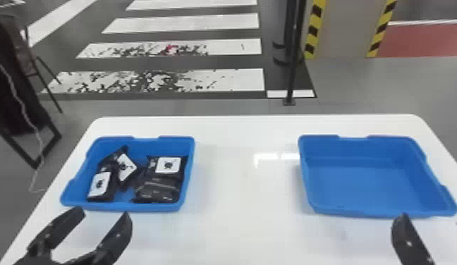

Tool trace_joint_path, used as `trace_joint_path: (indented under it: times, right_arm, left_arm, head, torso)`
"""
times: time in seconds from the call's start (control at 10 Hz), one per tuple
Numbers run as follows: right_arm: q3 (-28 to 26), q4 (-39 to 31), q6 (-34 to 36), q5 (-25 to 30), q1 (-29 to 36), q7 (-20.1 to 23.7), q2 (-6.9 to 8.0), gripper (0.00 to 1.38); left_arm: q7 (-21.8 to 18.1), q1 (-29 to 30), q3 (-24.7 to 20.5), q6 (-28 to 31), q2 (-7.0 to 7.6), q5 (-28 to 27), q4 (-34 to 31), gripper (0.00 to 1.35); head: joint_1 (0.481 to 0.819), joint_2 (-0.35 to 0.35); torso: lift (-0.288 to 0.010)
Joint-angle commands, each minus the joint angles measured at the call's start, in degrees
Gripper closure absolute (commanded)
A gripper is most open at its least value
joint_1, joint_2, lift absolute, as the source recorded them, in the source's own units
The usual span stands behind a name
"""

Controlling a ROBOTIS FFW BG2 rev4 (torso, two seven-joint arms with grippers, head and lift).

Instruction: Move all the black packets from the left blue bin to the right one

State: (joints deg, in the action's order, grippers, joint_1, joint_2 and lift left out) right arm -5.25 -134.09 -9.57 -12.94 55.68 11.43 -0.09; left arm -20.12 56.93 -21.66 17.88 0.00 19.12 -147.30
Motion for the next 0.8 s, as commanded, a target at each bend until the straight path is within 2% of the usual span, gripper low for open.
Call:
trace_joint_path:
  times: [0.0, 0.7]
  right_arm:
    - [0.0, 0.0, 0.0, -0.1, 0.0, 0.0, 0.14, 0.16]
    - [0.0, 0.0, 0.1, -0.2, 0.0, 0.0, 0.14, 0.16]
  left_arm:
    - [0.0, 0.0, 0.0, 0.0, -0.15, 0.2, 0.0, 0.22]
    - [0.0, -0.3, 0.0, 1.4, -0.15, 0.3, 0.0, 0.22]
  head:
    - [0.695, 0.099]
    - [0.695, 0.098]
  torso:
    - [-0.14]
    - [-0.14]
